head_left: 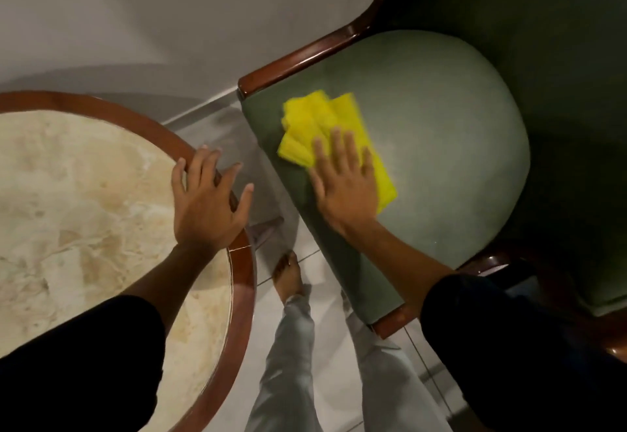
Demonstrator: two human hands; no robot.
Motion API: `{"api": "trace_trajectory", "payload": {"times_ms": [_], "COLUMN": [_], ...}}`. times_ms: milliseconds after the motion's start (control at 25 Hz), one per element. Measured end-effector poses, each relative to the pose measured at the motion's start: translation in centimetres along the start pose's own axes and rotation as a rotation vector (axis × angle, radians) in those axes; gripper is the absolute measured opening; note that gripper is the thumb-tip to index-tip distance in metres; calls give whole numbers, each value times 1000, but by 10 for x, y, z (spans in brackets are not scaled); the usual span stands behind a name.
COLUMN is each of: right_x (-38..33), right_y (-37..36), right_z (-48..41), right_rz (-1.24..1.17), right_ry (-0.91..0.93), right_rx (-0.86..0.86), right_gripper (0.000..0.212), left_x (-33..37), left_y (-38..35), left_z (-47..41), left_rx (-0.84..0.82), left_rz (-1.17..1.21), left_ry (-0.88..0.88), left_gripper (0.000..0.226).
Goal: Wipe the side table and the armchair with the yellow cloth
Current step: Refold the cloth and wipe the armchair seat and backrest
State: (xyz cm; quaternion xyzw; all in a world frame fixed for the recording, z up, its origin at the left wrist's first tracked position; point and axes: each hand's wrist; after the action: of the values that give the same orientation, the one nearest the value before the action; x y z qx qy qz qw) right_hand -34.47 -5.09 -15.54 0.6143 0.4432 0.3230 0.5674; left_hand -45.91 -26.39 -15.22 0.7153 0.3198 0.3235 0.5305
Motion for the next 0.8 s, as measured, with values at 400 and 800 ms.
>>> {"api": "trace_trajectory", "payload": {"times_ms": [400, 800], "right_x": [125, 62], "right_y": [46, 86], "right_z": [82, 92], "right_rz": [30, -165], "right_ry": [-1286, -486], "right_rx": [81, -99], "right_gripper": [57, 48], "left_x": [-4, 58], "left_y": [-5, 38], "left_z": [2, -30], "left_rx": [15, -122], "left_rz": [-20, 204], "left_ry": [-17, 235], "left_gripper": [51, 58]}}
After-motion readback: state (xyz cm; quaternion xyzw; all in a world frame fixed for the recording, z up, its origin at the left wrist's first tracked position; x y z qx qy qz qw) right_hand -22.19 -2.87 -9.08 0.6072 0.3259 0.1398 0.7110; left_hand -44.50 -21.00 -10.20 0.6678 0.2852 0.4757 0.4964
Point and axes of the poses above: each hand's wrist, its own z-axis away from the middle knuckle, its own y-axis out of the back of the hand, x = y × z, and after that the axes turned 14 degrees about x, right-handed
